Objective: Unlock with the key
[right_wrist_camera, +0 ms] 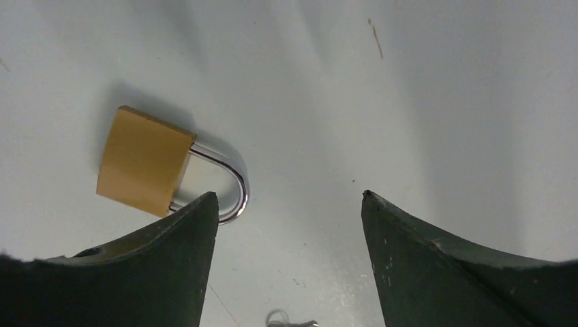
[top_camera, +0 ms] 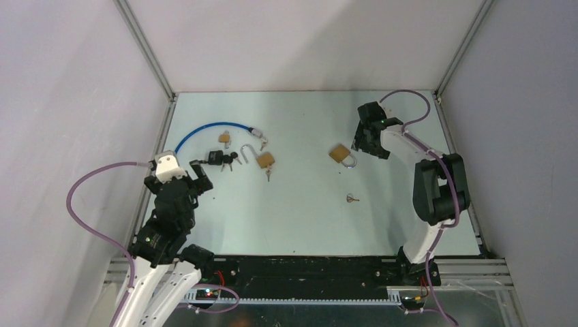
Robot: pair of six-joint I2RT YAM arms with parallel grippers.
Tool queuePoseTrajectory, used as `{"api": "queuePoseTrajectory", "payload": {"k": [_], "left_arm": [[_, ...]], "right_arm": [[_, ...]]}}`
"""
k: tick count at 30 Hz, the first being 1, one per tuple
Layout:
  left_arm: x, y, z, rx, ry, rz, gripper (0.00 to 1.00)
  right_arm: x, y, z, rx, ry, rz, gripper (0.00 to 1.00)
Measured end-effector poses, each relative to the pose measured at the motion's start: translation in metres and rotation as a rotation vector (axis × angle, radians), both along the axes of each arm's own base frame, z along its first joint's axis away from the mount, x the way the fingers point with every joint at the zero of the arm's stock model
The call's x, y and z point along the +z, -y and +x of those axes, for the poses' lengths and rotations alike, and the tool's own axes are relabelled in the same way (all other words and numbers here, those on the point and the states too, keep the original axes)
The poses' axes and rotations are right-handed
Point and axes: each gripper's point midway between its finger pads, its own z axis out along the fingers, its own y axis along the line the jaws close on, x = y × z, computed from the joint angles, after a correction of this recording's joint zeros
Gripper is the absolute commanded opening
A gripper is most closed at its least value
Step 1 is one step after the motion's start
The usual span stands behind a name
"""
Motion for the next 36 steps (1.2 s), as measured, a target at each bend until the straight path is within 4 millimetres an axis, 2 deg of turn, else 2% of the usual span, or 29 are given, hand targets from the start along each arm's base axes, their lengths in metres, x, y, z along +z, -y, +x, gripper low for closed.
{"api": "queuePoseTrajectory", "payload": {"k": [7,13,16,18,20,22,26,32,34,36], "left_arm": [[0.000,-0.001,0.000,0.003,0.001,0.000,0.96],[0.000,-0.001,0.000,0.001,0.002,-0.002,0.96],[0.000,0.000,0.000,-0.002,0.002,-0.003,0.96],[0.000,0.000,0.000,-0.002,0.002,-0.003,0.96],[0.000,0.000,0.000,-0.002,0.002,-0.003,0.96],[0.000,0.000,0.000,-0.002,0.002,-0.003,0.96],[0.000,0.000,0.000,-0.002,0.002,-0.003,0.96],[0.000,-0.001,0.000,0.000,0.001,-0.004,0.96],[0.000,-0.001,0.000,0.000,0.001,-0.004,0.96],[0.000,0.000,0.000,-0.002,0.000,-0.004,0.96]], "right_arm": [[-0.040,-0.008,-0.004,-0.106,-0.080,0.049,0.69],[-0.068,-0.021,-0.003,-0.100,-0.123,0.075,0.65],[-0.072,-0.025,-0.001,-0.078,-0.125,0.069,0.65],[-0.072,-0.025,0.002,-0.074,-0.120,0.054,0.58],[-0.071,-0.023,0.005,-0.076,-0.114,0.039,0.60],[-0.071,-0.017,0.004,-0.090,-0.117,0.026,0.65],[-0.070,0.012,0.008,-0.159,-0.121,0.024,0.72],[-0.066,0.076,0.009,-0.304,-0.134,0.030,0.75],[-0.060,0.084,0.005,-0.317,-0.134,0.027,0.75],[-0.050,0.077,-0.003,-0.297,-0.128,0.025,0.73]]}}
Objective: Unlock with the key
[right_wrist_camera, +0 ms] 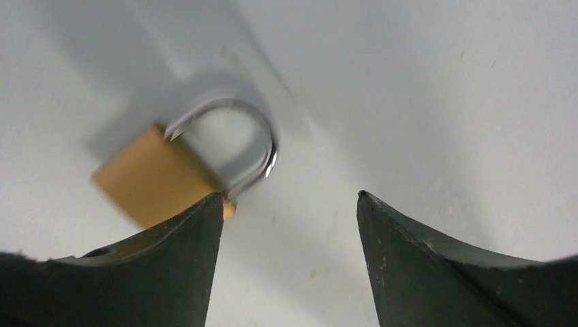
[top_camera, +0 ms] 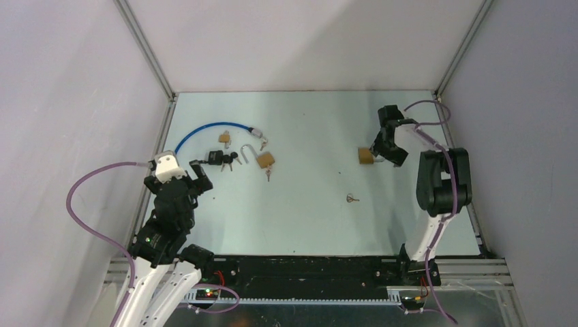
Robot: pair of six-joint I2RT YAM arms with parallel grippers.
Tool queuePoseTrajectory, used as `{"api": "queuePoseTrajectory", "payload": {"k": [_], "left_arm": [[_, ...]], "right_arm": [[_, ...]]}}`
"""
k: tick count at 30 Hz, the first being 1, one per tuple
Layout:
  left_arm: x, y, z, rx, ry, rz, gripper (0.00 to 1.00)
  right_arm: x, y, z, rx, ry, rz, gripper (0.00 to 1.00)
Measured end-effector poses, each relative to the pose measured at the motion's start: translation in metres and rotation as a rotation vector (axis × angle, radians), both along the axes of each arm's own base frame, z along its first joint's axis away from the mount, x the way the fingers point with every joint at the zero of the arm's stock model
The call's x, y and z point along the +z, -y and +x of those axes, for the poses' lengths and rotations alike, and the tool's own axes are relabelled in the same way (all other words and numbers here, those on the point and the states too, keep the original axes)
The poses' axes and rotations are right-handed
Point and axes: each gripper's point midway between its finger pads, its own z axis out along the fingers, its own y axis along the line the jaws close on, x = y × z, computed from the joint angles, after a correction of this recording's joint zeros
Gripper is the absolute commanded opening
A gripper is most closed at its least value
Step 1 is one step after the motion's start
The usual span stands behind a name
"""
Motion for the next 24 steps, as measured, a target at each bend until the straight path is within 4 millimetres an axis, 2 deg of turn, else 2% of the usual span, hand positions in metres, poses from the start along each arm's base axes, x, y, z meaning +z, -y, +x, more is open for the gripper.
{"api": "queuePoseTrajectory", "payload": {"k": [2,7,11,16,20,24], "left_arm": [[0.000,0.000,0.000,0.000,-0.001,0.000,0.96],[-0.001,0.000,0.000,-0.001,-0.003,0.000,0.96],[-0.001,0.001,0.001,-0.008,-0.003,-0.002,0.95],[-0.001,0.002,0.001,-0.013,-0.004,-0.004,0.95],[-0.001,0.003,0.001,-0.015,-0.004,-0.004,0.96],[-0.001,0.002,0.001,-0.014,-0.004,-0.004,0.95]], "right_arm": [[0.010,-0.014,-0.010,0.036,0.015,0.005,0.70],[0.024,-0.061,-0.058,0.172,0.014,0.034,0.63],[0.013,-0.098,-0.099,0.296,-0.045,0.051,0.55],[-0.007,-0.128,-0.140,0.403,-0.131,0.070,0.42],[-0.013,-0.144,-0.149,0.439,-0.150,0.092,0.36],[-0.026,-0.150,-0.150,0.440,-0.177,0.094,0.31]]}}
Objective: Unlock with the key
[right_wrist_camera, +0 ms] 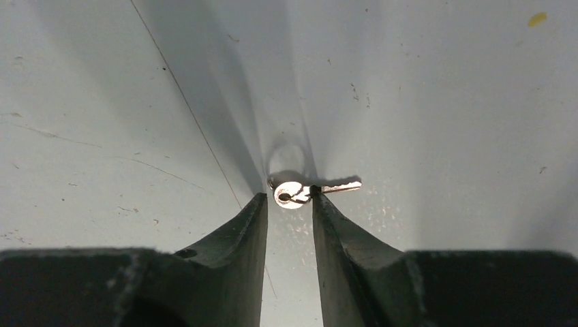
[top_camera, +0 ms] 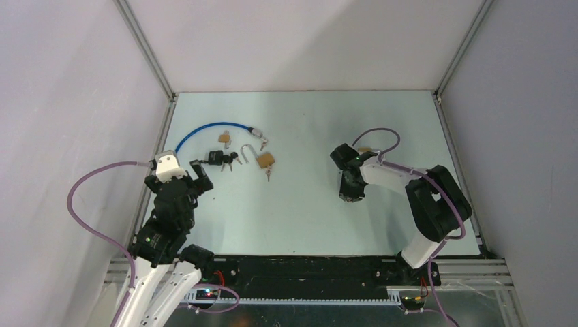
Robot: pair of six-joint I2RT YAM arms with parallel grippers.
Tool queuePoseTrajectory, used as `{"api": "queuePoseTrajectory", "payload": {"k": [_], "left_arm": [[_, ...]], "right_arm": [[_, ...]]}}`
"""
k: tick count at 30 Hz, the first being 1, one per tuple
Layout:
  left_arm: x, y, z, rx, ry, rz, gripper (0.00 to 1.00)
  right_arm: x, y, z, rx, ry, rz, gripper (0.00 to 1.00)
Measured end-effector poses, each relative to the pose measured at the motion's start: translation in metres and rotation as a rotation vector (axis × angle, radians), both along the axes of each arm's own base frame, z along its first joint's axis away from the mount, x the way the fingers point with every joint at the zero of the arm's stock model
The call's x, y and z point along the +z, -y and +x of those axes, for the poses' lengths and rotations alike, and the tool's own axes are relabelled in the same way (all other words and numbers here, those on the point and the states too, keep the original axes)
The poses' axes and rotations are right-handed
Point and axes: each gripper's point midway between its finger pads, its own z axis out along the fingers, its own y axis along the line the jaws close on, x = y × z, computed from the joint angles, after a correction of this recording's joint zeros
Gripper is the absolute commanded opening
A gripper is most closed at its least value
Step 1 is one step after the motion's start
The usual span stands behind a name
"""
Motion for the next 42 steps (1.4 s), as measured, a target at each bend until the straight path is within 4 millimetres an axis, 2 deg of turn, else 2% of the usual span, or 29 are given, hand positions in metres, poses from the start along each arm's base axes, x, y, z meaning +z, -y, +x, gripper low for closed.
{"api": "queuePoseTrajectory", "payload": {"k": [2,7,13,17,20,24,25,28,29,30,31,33,37,39,42], "left_arm": [[0.000,0.000,0.000,0.000,0.000,0.000,0.96],[0.000,0.000,0.000,0.001,0.000,0.000,0.95],[0.000,-0.001,0.000,0.003,0.000,0.000,0.95],[0.000,-0.001,0.000,0.002,0.000,0.001,0.95],[0.000,-0.001,0.000,0.002,0.000,0.001,0.95],[0.000,-0.001,0.000,0.002,0.000,0.001,0.95],[0.000,-0.001,0.000,0.002,0.000,0.001,0.95],[0.000,-0.001,0.000,0.002,-0.001,0.002,0.95],[0.000,-0.001,0.000,0.002,0.000,0.001,0.95],[0.000,-0.001,0.000,0.002,-0.001,0.002,0.95],[0.000,-0.001,0.000,0.001,0.000,0.002,0.95],[0.000,-0.001,0.000,0.001,0.000,0.002,0.95],[0.000,-0.001,0.000,0.000,-0.002,0.006,0.95],[0.000,-0.001,0.000,-0.001,-0.003,0.008,0.95],[0.000,-0.001,0.000,-0.001,-0.002,0.008,0.95]], "right_arm": [[0.000,-0.003,0.003,0.004,0.011,0.006,0.25],[0.000,-0.011,0.004,0.041,0.029,-0.006,0.16],[0.001,-0.034,0.003,0.147,0.070,0.010,0.04],[0.002,-0.073,-0.010,0.276,0.081,0.077,0.00],[0.003,-0.111,-0.033,0.428,0.065,0.119,0.00],[0.011,-0.153,-0.065,0.618,0.056,0.158,0.00],[0.015,-0.161,-0.073,0.661,0.054,0.168,0.02],[0.026,-0.179,-0.091,0.769,0.059,0.183,0.18],[0.028,-0.182,-0.094,0.785,0.061,0.184,0.28],[0.031,-0.184,-0.096,0.804,0.062,0.180,0.33],[0.033,-0.184,-0.097,0.814,0.062,0.176,0.44],[0.037,-0.182,-0.095,0.817,0.067,0.164,0.57],[0.049,-0.170,-0.079,0.775,0.086,0.152,0.78],[0.060,-0.159,-0.065,0.722,0.110,0.154,0.85],[0.080,-0.136,-0.034,0.586,0.163,0.161,0.89]]}}
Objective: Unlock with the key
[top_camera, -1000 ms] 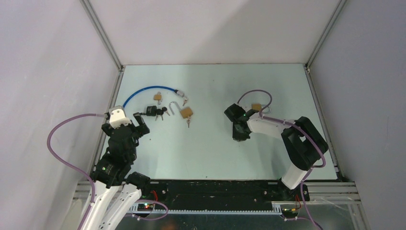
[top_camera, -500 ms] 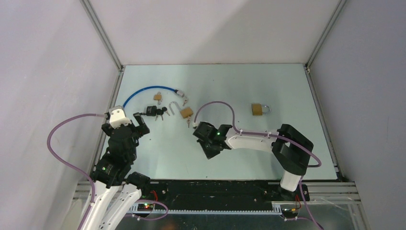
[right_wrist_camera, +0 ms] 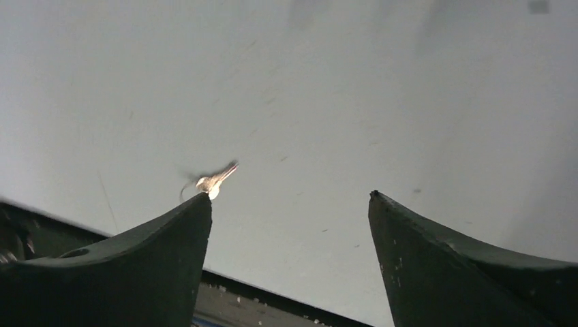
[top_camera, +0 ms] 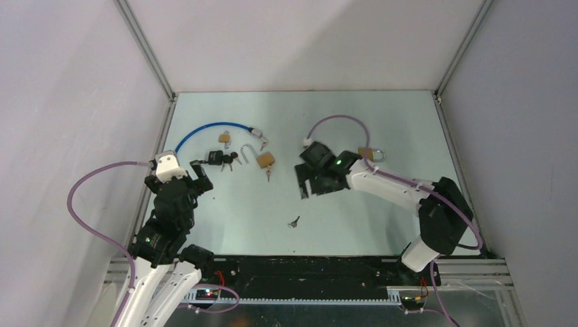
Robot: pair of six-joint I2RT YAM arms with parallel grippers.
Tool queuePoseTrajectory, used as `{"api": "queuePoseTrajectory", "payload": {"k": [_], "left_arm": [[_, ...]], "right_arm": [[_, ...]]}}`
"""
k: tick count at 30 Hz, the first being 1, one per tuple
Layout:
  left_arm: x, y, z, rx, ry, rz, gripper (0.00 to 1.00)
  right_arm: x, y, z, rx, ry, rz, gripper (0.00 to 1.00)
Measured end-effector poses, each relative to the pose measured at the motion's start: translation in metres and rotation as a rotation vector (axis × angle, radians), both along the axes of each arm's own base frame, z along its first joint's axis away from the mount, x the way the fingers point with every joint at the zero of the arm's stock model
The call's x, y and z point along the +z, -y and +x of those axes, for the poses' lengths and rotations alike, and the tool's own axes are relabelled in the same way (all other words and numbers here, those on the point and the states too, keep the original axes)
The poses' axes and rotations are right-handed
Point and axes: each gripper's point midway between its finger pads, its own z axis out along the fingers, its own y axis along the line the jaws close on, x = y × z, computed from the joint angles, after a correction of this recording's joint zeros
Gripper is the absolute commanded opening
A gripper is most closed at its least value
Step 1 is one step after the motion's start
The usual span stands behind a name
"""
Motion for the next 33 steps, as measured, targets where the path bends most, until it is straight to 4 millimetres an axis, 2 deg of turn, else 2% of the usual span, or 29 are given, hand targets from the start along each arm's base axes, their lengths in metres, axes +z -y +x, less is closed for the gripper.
{"api": "queuePoseTrajectory", "payload": {"k": [3,6,10,14,19,20,24,27,33], "left_arm": [[0.000,0.000,0.000,0.000,0.002,0.000,0.95],[0.001,-0.001,-0.001,0.001,0.004,-0.002,0.95],[0.002,-0.001,-0.001,0.001,0.009,-0.005,0.95],[0.002,-0.001,-0.001,0.000,0.011,-0.007,0.95],[0.002,0.000,-0.001,-0.010,0.012,-0.012,0.95],[0.002,0.001,-0.001,-0.011,0.012,-0.012,0.95],[0.002,0.001,-0.001,-0.012,0.014,-0.015,0.95],[0.002,0.000,-0.002,-0.012,0.015,-0.015,0.95],[0.002,0.002,-0.001,-0.022,0.013,-0.020,0.95]], "right_arm": [[0.014,0.037,0.041,-0.215,0.022,0.023,0.91],[0.016,0.094,0.086,-0.507,0.034,0.022,0.98],[0.013,0.164,0.118,-0.833,0.046,-0.011,0.99],[0.003,0.202,0.140,-1.046,0.037,-0.042,0.99],[-0.014,0.226,0.173,-1.209,0.006,-0.060,0.99],[-0.019,0.230,0.184,-1.242,-0.002,-0.066,0.99],[-0.031,0.239,0.205,-1.324,-0.027,-0.064,1.00],[-0.043,0.240,0.215,-1.369,-0.051,-0.054,0.99],[-0.063,0.236,0.223,-1.425,-0.104,-0.052,0.99]]}}
